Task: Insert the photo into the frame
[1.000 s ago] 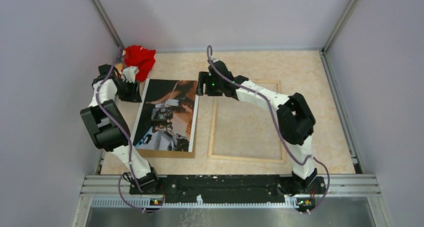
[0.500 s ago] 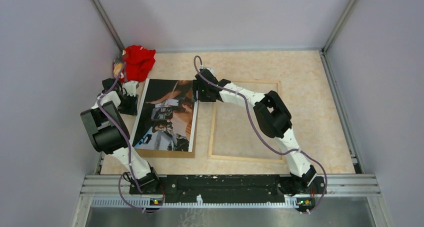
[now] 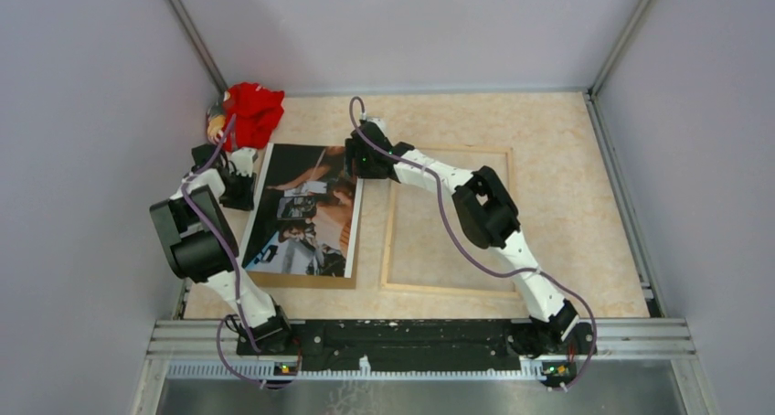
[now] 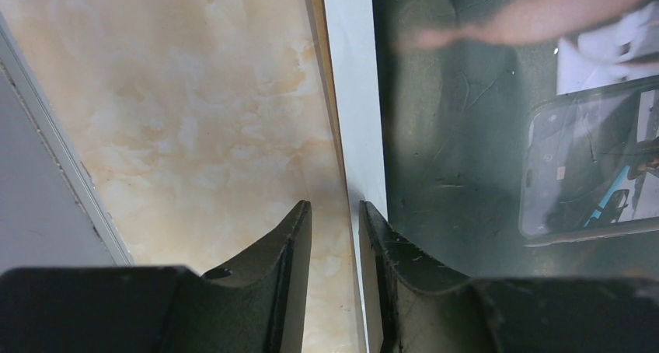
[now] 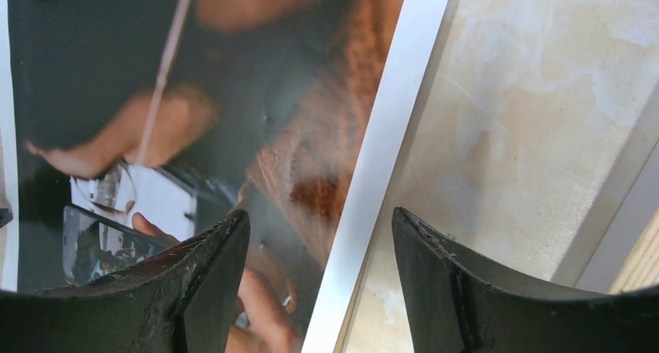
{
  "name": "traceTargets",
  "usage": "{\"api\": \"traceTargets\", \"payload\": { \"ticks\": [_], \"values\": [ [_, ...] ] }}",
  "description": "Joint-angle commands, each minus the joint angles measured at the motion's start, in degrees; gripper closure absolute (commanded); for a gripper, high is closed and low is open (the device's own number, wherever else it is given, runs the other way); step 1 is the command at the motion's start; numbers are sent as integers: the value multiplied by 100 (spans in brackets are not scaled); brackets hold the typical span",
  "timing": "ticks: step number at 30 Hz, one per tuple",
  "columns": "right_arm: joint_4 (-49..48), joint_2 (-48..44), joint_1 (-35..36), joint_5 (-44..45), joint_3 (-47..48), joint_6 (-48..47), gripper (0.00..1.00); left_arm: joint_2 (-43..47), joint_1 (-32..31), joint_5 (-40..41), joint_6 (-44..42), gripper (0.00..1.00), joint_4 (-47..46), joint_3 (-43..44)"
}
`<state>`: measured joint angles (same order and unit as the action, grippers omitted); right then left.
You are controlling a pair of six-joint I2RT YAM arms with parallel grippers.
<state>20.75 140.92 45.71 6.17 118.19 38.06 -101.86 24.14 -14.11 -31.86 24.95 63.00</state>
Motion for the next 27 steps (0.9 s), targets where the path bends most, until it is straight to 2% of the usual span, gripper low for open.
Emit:
{"api": "traceTargets", "payload": {
  "ticks": [1, 15, 27],
  "values": [
    [-14, 216, 26, 15, 89, -23, 32, -226, -201, -94, -35, 65, -304, -323],
    [-562, -294, 194, 160, -121, -540, 33, -339, -437, -26, -5, 67, -343, -402],
    [-195, -242, 562, 875, 299, -1241, 33, -349, -443, -13, -40, 68, -374, -482]
  ]
}}
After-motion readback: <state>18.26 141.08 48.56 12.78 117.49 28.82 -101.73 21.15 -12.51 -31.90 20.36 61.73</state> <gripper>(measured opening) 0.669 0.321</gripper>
